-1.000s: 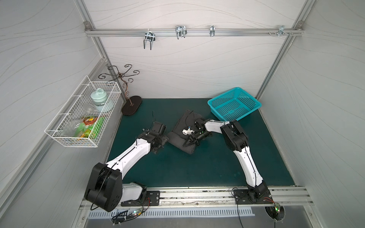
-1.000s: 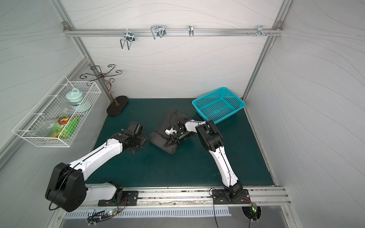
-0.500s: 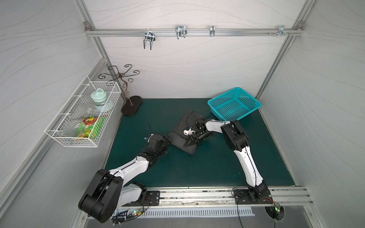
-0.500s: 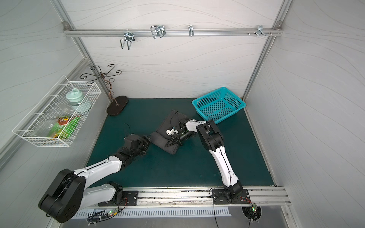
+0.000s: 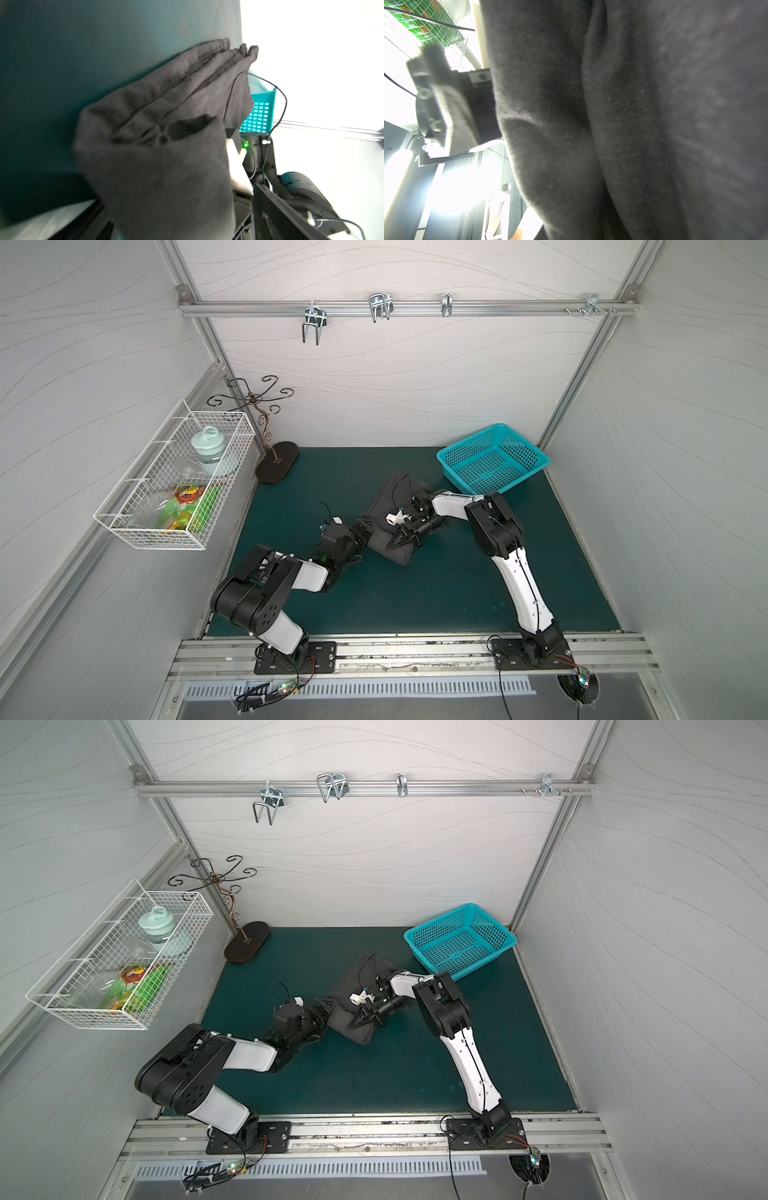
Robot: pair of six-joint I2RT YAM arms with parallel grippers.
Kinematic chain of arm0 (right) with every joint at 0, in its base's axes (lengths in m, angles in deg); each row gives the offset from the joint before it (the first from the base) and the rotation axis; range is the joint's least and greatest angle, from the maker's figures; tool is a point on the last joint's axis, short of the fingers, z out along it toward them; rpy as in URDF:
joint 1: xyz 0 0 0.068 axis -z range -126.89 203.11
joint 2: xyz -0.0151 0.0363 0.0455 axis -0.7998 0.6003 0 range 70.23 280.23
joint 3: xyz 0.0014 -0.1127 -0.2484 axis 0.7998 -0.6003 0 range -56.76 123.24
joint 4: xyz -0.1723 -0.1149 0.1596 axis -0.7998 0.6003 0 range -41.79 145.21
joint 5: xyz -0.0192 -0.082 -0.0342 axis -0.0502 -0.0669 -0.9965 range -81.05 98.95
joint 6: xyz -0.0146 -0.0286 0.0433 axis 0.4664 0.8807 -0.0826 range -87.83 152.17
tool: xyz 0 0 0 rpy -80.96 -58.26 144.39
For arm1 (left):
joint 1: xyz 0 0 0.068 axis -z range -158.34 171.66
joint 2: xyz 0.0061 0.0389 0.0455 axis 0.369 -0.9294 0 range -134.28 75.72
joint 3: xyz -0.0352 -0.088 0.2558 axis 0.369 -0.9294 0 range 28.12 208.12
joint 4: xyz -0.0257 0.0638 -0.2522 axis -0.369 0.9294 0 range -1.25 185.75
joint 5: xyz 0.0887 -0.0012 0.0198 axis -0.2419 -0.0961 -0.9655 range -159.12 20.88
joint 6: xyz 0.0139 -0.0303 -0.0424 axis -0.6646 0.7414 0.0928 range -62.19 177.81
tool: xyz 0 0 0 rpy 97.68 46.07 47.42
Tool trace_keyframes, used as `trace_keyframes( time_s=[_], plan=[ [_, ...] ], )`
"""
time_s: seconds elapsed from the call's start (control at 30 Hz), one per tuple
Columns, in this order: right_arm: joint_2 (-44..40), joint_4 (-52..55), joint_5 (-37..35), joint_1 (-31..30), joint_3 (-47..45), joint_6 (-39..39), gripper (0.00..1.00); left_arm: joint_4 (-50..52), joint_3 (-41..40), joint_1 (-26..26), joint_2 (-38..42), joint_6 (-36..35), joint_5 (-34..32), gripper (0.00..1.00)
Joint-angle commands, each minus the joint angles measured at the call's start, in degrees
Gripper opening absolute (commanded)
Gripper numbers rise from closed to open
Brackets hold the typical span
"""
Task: Roll up the long pants
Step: Roll the long pant at the center of the board.
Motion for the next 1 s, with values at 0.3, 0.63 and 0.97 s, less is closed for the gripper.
trace_keyframes(
  time_s=[0.3, 0.63, 0.97],
  plan=[
    [8.3, 8.8, -17.2, 4.6, -6.2, -3.8, 0.0, -2.2, 6.5, -3.7, -9.4, -4.5, 5.8, 0.96],
    [8.8, 8.6, -17.1, 4.7, -6.4, -3.7, 0.0, 4.8, 13.6, -5.0, -13.1, -7.6, 7.8, 0.86],
    [8.5, 8.4, -16.6, 4.7, -6.6, -3.5, 0.0, 6.3, 16.4, -4.9, -16.5, -6.8, 9.1, 0.66]
  ],
)
